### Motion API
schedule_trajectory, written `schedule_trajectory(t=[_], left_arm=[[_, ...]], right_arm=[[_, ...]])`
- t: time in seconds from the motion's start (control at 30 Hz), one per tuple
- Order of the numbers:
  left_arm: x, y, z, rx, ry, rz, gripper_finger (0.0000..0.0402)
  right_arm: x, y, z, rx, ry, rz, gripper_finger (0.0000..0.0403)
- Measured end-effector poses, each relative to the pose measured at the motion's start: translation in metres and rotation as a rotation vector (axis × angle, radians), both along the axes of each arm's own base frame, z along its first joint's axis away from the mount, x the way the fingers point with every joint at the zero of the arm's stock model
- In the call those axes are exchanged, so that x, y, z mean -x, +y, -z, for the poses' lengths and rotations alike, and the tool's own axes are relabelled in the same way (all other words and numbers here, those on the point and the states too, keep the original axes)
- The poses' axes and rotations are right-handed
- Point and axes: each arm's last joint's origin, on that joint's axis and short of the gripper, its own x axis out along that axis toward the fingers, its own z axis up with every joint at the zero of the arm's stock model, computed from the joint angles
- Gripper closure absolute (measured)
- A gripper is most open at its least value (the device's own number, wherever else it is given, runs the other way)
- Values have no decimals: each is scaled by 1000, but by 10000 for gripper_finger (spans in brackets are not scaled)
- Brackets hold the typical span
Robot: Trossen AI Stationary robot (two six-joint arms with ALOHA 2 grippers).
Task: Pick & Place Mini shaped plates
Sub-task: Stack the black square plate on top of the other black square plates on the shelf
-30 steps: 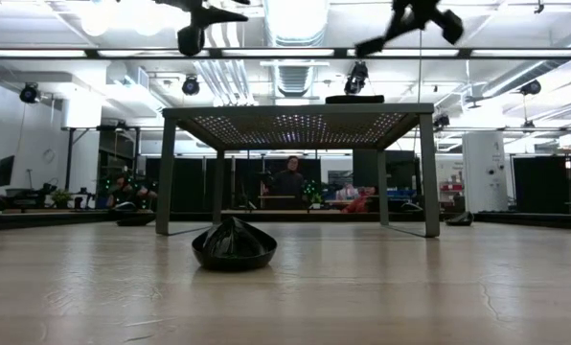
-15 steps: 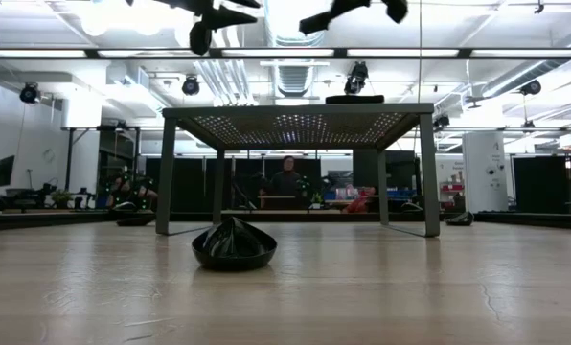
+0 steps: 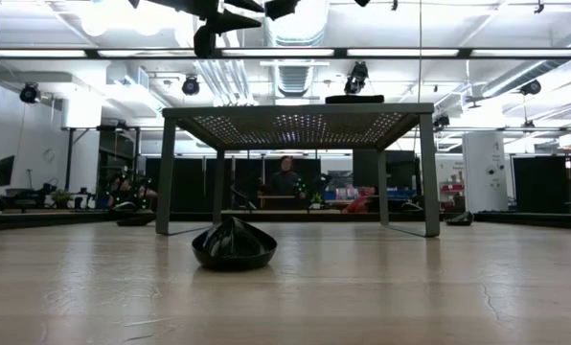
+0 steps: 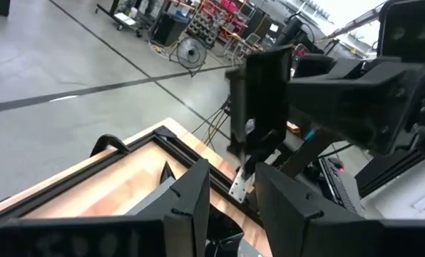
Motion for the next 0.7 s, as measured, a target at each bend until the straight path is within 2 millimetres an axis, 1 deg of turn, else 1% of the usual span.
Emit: schedule_trajectory(t=[0.13, 0.5, 0.7], left_arm=[[2, 0, -2, -7, -13, -8, 296], [3, -1, -5, -22, -23, -26, 296], [3, -1, -5, -25, -28, -26, 297]], right_arm=[[-5, 0, -1, -1, 26, -3, 394], [-6, 3, -1, -25, 11, -49, 394], [-7, 3, 3, -38, 11, -43, 394]])
